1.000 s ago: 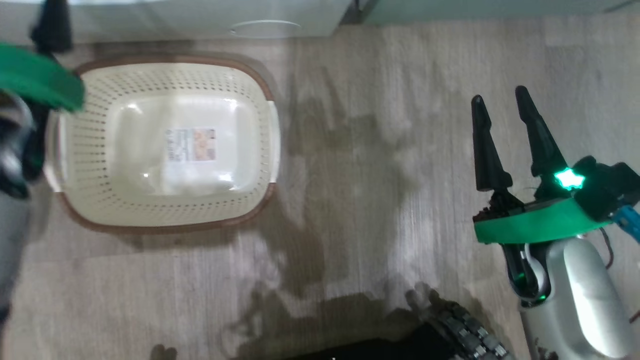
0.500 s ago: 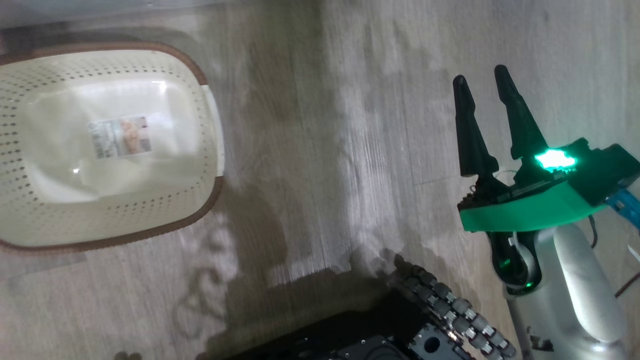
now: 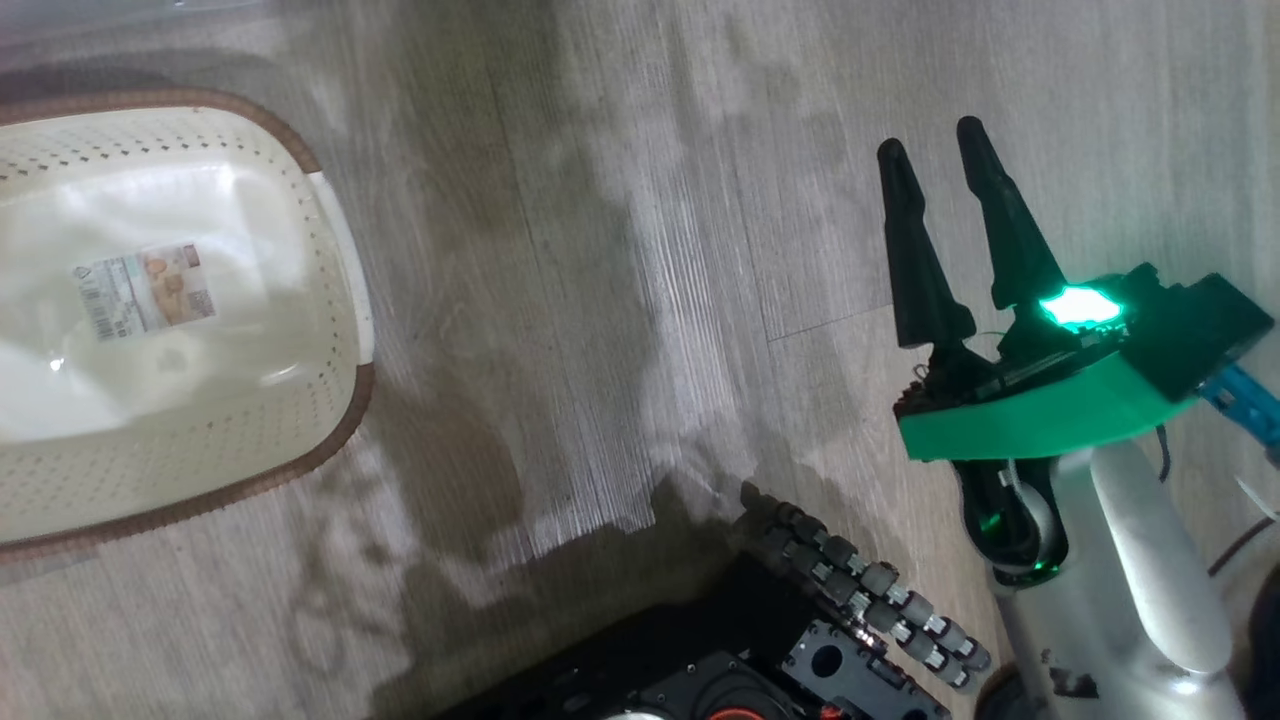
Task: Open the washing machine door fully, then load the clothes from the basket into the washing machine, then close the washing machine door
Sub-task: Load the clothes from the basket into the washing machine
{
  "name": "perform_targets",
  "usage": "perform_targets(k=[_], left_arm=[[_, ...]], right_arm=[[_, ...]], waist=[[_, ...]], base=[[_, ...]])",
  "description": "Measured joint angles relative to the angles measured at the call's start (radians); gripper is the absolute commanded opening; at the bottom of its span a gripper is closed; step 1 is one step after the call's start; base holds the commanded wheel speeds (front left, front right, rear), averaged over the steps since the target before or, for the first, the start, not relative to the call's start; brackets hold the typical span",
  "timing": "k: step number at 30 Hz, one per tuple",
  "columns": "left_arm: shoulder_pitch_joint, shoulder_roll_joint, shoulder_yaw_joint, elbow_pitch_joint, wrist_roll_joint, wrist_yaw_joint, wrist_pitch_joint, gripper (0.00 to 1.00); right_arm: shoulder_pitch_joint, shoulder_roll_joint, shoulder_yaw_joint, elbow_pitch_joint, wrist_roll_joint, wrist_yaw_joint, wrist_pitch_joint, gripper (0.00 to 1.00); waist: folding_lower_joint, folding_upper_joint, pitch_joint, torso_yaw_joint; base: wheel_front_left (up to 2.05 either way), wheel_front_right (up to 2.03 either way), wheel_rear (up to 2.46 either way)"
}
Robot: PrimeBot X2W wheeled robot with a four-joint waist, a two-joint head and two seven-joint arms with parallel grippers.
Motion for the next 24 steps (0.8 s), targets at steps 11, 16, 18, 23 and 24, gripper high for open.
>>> perform_targets(k=[11,16,18,23,24], left_arm=[[-0.013,0.048,-0.015,0.004,0.018,0.035,0.086,0.00],[-0.017,0.052,-0.011,-0.033,0.037,0.043,0.003,0.00],[-0.029,0.053,-0.005,-0.044,0.056,0.053,-0.062,0.00],[-0.092,0.054,0.016,-0.044,0.090,0.071,-0.223,0.00],[-0.101,0.054,0.024,-0.041,0.094,0.072,-0.255,0.00]], right_arm=[[0.000,0.000,0.008,-0.001,0.024,0.000,0.000,1.00],[0.000,0.000,0.009,-0.004,0.025,0.000,0.000,1.00],[0.000,0.000,0.011,-0.006,0.032,0.000,0.000,1.00],[-0.001,0.000,0.024,-0.017,0.043,0.000,0.000,1.00],[-0.001,0.000,0.025,-0.021,0.044,0.000,0.000,1.00]], waist=[[-0.0001,0.0000,0.011,-0.028],[-0.0001,0.0000,0.017,-0.033],[-0.0001,0.0000,0.022,-0.037],[-0.0001,0.0000,0.044,-0.055],[-0.0001,0.0000,0.049,-0.060]], base=[[0.00,0.00,0.00],[0.00,0.00,0.00],[0.00,0.00,0.00],[0.00,0.00,0.00],[0.00,0.00,0.00]])
